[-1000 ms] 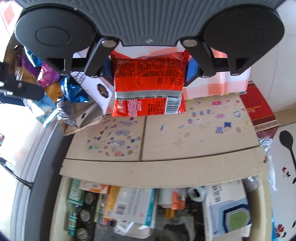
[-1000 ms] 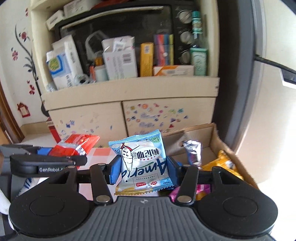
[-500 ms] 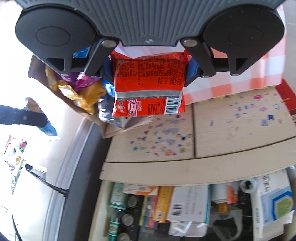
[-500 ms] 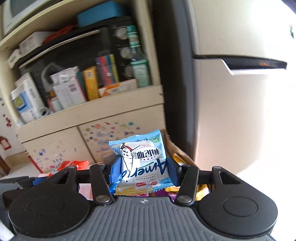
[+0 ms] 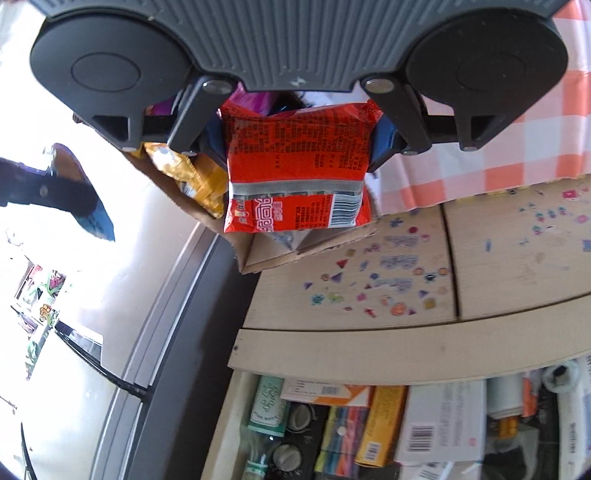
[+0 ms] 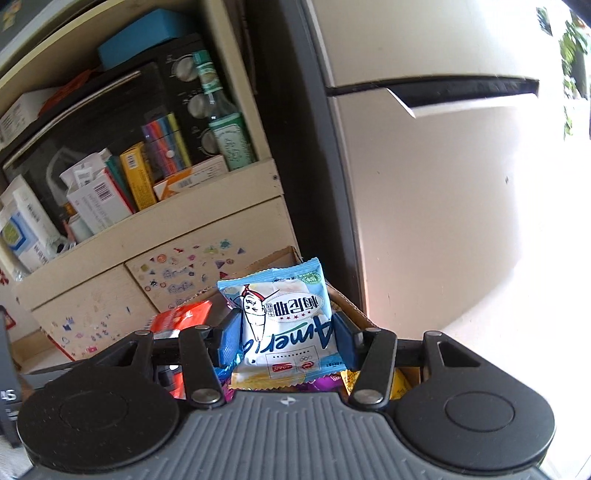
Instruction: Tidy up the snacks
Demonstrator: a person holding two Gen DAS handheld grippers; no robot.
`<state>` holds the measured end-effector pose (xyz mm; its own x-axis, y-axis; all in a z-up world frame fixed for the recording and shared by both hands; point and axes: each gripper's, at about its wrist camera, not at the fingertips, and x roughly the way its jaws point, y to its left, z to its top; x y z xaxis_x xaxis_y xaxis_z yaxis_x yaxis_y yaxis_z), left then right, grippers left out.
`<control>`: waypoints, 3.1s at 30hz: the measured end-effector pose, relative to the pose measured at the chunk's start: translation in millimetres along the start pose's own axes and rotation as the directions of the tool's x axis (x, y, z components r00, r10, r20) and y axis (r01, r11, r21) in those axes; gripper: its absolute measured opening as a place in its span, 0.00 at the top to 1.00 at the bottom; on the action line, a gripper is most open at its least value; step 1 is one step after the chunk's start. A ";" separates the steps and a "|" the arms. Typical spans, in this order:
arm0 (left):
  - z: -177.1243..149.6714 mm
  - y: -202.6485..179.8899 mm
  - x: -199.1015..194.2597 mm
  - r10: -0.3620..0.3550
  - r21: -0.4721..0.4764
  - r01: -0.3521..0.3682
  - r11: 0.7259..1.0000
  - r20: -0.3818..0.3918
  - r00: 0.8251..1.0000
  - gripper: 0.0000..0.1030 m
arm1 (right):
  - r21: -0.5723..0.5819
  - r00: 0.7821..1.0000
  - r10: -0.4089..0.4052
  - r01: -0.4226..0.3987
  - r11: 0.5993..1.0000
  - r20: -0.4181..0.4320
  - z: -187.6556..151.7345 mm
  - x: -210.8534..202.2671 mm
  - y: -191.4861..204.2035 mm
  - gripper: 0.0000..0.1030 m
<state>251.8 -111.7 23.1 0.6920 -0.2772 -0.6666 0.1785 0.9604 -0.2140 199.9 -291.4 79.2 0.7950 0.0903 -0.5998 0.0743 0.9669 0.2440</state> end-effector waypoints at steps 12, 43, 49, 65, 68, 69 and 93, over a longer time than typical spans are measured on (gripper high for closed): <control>7.0 -29.8 6.7 0.058 0.005 -0.057 0.998 -0.039 0.998 0.07 | 0.081 1.000 -0.020 0.021 0.996 -0.018 1.2 -1.1 -11.5 0.13; -14.0 -42.7 -47.0 0.286 0.015 -0.287 0.958 -0.155 0.946 0.04 | -0.059 0.981 -0.150 0.144 0.988 -0.124 -9.2 -10.2 -7.3 0.00; -13.5 -47.4 -51.5 0.304 0.037 -0.302 0.953 -0.155 0.940 0.04 | -0.091 0.972 -0.186 0.174 0.980 -0.145 -13.2 -10.1 -6.8 0.00; -16.0 -58.3 -48.8 0.347 0.064 -0.341 0.938 -0.181 0.920 0.04 | -0.103 0.953 -0.217 0.199 0.975 -0.209 -22.1 -11.6 -16.4 0.00; -15.9 -60.8 -47.3 0.357 0.071 -0.350 0.934 -0.182 0.916 0.04 | -0.108 0.952 -0.215 0.195 0.975 -0.220 -23.1 -9.5 -15.1 0.00; -15.7 -61.3 -46.3 0.364 0.074 -0.357 0.931 -0.183 0.913 0.04 | -0.114 0.951 -0.219 0.198 0.973 -0.219 -23.2 -8.5 -14.3 0.00; -13.5 -61.5 -40.6 0.442 0.142 -0.423 0.895 -0.148 0.885 0.03 | -0.156 0.938 -0.263 0.232 0.960 -0.225 -24.9 5.3 -7.0 0.00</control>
<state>203.3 -159.9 53.7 0.5872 0.1751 -0.7902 -0.0341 0.9808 0.1920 188.6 -291.8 55.4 0.5911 -0.1164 -0.7981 0.1617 0.9865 -0.0241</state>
